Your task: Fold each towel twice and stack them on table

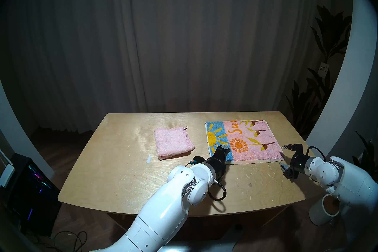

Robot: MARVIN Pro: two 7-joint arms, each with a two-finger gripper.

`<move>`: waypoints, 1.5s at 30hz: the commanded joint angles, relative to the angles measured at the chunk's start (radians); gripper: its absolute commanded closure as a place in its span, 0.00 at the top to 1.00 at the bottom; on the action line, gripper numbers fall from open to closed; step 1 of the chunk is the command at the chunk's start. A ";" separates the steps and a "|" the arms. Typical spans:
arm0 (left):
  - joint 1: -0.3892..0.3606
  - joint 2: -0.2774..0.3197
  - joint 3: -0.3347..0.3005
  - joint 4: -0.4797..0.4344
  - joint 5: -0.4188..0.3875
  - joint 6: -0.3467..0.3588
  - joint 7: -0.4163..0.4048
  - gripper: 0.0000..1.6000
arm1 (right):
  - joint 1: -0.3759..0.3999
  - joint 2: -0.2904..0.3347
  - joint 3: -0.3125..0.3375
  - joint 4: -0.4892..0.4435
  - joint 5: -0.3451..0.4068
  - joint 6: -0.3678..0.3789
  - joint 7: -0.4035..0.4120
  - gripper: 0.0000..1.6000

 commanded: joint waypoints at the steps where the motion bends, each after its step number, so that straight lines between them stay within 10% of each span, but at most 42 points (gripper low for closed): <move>1: -0.058 -0.021 0.009 0.017 0.032 -0.018 0.048 1.00 | 0.035 -0.044 -0.024 0.009 -0.001 -0.006 -0.031 1.00; 33: -0.156 -0.079 0.051 0.181 0.147 -0.131 0.199 0.96 | 0.100 -0.056 -0.060 0.027 -0.007 -0.010 -0.068 1.00; 36: -0.156 -0.076 0.048 0.184 0.148 -0.133 0.201 0.92 | 0.122 -0.069 -0.070 0.035 -0.015 -0.017 -0.078 1.00; 42: -0.147 -0.059 0.051 0.153 0.154 -0.132 0.223 0.50 | 0.170 -0.095 -0.093 0.060 -0.037 -0.024 -0.098 1.00; 44: -0.142 -0.052 0.053 0.134 0.154 -0.128 0.233 0.40 | 0.183 -0.102 -0.098 0.069 -0.043 -0.023 -0.102 0.49; 45: -0.140 -0.049 0.056 0.126 0.156 -0.125 0.238 0.32 | 0.188 -0.104 -0.100 0.073 -0.045 -0.022 -0.104 0.44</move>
